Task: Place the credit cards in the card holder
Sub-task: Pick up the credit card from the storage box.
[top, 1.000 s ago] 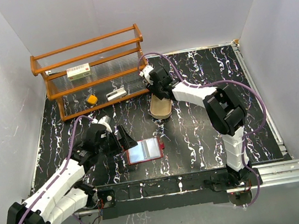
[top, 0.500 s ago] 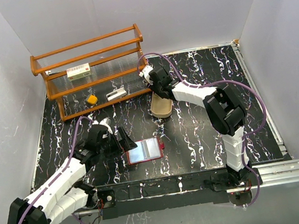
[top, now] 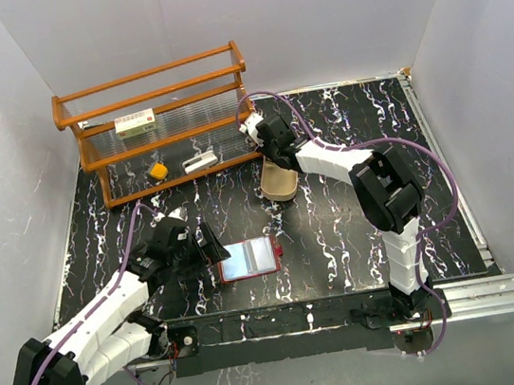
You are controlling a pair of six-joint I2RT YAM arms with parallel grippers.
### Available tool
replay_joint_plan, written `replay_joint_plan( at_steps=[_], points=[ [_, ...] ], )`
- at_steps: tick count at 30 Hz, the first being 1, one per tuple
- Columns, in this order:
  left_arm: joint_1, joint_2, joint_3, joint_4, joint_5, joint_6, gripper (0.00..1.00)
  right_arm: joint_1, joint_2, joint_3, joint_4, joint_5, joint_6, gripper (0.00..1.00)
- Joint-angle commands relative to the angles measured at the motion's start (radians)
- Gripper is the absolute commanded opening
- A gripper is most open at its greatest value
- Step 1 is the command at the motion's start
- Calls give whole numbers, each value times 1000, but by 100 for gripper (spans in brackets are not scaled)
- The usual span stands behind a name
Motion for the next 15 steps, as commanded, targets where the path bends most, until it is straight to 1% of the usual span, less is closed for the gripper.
replay_joint_plan(
  at_steps=[1,4,8,11,15],
  points=[
    [-3,9,-12,-26,-36,-9,92,-10,-36,70,0,27,-11,13],
    [-4,11,-9,-36,-52,-15,90,-10,-36,102,-39,10,0,9],
    [-3,5,-18,-22,-31,-13,84,-10,-54,111,-76,-21,18,0],
    [-4,7,-22,-11,-12,-11,80,-10,-79,101,-95,-49,28,0],
    [-4,-4,-36,0,-1,-22,78,-10,-111,90,-116,-94,38,0]
  ],
)
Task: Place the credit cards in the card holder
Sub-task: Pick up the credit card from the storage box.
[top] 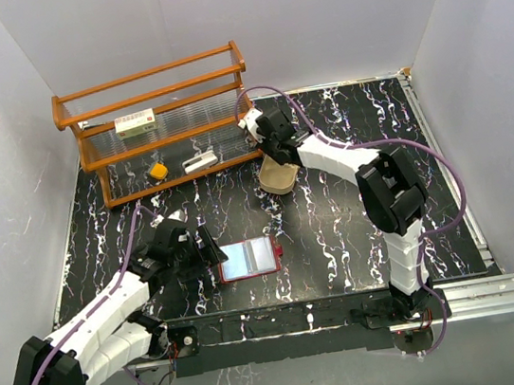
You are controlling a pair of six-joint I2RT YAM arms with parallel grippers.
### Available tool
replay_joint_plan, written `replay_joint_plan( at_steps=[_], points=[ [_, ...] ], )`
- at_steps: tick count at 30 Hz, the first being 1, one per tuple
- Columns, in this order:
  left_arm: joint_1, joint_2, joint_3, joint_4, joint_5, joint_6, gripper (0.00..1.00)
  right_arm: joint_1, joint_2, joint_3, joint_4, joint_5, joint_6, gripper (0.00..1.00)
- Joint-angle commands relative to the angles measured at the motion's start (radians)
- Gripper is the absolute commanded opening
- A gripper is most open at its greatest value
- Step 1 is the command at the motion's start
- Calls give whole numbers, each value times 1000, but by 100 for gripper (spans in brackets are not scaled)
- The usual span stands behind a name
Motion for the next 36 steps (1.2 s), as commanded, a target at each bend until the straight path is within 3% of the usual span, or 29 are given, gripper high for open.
replay_joint_plan(
  at_steps=[1,10,17,21,25,30,36],
  points=[
    [-5,-17,-26,0,19,-12,77,-8,-94,28,-13,-46,23,0],
    [-3,-22,-34,21,57,-17,63,-5,-155,59,-131,-125,124,0],
    [-4,-25,-30,25,68,-12,47,2,-274,14,-187,-164,353,0],
    [-5,-18,-34,38,71,-5,31,7,-370,-78,-161,-234,484,0],
    [-4,2,-42,69,83,-4,0,32,-454,-166,-124,-361,580,0],
    [-4,61,-39,111,96,-5,0,69,-544,-316,-12,-494,753,0],
    [-4,92,-65,147,91,-13,0,124,-623,-492,110,-540,918,0]
  ],
)
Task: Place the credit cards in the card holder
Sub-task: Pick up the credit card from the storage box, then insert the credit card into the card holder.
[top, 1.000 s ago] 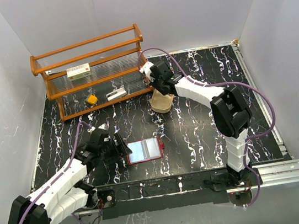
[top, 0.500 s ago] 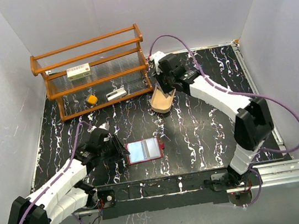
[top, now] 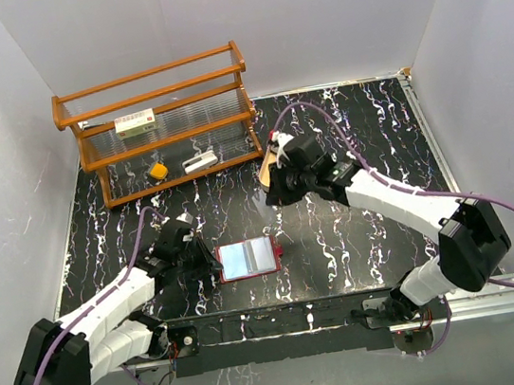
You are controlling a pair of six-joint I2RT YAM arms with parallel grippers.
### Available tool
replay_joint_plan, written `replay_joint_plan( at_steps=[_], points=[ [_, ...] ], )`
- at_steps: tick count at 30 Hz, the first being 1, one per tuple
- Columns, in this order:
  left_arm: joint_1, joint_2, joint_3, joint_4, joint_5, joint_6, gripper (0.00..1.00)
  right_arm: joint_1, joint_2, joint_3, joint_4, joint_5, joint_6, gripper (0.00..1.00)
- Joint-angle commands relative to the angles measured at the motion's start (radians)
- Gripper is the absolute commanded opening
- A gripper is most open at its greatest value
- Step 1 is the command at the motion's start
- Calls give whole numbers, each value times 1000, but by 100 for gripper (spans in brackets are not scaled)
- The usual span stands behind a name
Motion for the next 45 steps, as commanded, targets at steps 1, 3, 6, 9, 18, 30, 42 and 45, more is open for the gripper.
replay_joint_plan(
  at_steps=[1,3,6,9,18,30,42,45],
  points=[
    [-4,7,-22,30,6,0,0,28,-74,-89,184,-96,177,0],
    [-4,18,-24,34,4,2,0,40,-78,-133,228,-131,199,0],
    [-4,39,-26,48,3,7,0,55,-63,-174,247,-128,217,0],
    [-4,56,-30,50,5,4,0,66,-44,-208,291,-145,251,0],
    [-4,41,-91,108,20,-42,0,84,38,-295,433,-174,373,0],
    [-4,66,-77,71,11,-35,1,100,166,-351,512,-158,427,0],
    [-5,48,-79,53,28,-31,1,99,194,-371,495,-115,424,4],
    [-4,41,-89,66,31,-34,1,99,185,-361,475,-102,424,4]
  ],
)
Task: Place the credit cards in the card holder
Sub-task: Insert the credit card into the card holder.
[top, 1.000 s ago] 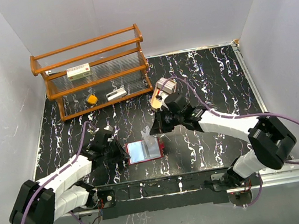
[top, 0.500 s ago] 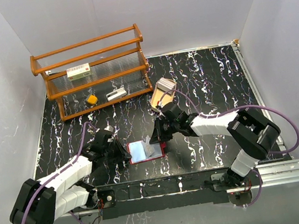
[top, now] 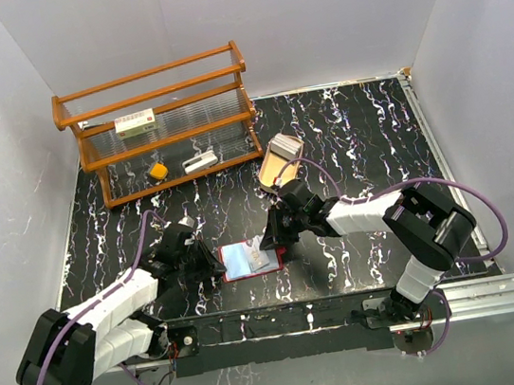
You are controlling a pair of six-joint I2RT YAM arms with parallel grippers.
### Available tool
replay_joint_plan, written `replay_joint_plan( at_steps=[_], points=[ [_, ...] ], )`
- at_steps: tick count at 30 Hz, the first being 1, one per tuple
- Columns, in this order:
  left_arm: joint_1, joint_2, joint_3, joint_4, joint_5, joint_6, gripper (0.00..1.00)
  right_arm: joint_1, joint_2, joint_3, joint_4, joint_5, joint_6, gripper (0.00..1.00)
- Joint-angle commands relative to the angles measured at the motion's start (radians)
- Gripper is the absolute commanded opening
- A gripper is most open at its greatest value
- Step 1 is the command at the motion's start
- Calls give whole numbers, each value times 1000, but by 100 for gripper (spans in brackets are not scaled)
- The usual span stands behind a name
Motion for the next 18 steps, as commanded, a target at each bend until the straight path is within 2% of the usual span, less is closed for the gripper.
replay_joint_plan(
  at_steps=[1,6,18],
  points=[
    [-4,-10,-25,-59,3,13,1,5,-10,13,-1,50,-15,4],
    [-4,-7,-25,-79,6,26,1,3,-8,41,-78,92,-68,3],
    [-4,-40,-51,-74,6,5,0,3,-13,31,-76,85,-78,2]
  ],
)
